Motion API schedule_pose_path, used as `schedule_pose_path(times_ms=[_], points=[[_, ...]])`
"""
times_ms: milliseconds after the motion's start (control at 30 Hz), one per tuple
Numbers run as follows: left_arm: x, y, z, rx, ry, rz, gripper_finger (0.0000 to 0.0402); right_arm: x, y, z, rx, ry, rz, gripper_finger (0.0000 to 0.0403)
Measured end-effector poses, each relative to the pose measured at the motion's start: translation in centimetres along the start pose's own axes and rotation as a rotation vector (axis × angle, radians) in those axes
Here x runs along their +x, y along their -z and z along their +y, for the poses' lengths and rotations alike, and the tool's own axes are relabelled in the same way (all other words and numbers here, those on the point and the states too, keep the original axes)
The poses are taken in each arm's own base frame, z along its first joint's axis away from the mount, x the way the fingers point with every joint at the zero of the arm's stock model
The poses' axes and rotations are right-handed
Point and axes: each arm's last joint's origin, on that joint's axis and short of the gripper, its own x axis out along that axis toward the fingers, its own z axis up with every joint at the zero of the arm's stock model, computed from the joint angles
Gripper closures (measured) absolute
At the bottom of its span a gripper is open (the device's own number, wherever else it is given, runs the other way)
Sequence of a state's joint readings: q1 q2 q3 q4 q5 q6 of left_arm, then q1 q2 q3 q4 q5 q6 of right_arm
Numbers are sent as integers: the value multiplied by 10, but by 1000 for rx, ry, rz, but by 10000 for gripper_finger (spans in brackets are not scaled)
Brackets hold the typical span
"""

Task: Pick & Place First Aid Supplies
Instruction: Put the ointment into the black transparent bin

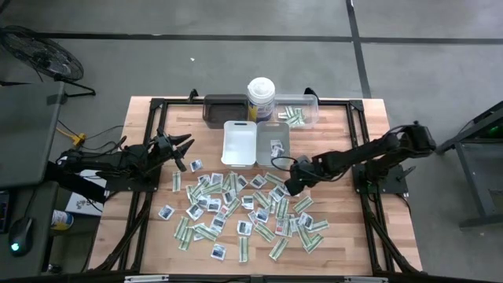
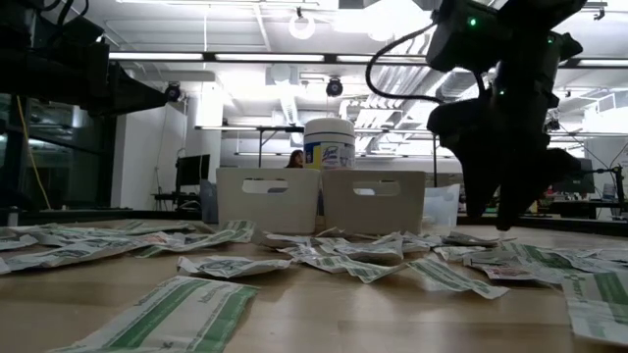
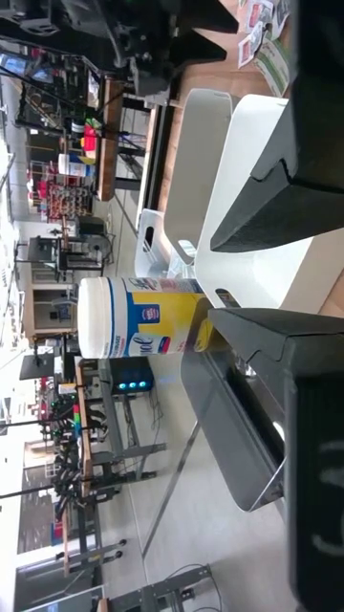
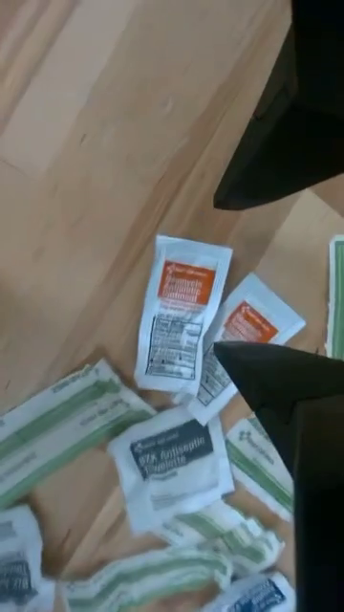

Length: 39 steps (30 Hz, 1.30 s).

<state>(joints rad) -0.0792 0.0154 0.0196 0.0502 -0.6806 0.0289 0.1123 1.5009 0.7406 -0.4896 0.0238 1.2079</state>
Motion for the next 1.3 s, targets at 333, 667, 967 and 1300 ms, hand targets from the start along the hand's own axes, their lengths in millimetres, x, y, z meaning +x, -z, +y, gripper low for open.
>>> schedule_pose_path(times_ms=[333,667,967,1300], points=[[0,0,0,0,0,0,300,21,-2,-1,70,68,3,179],[0,0,0,0,0,0,300,32,-3,3,88,207,55,224],[0,0,0,0,0,0,300,35,-2,3,54,223,73,260],[0,0,0,0,0,0,300,34,-1,1,21,240,83,313]])
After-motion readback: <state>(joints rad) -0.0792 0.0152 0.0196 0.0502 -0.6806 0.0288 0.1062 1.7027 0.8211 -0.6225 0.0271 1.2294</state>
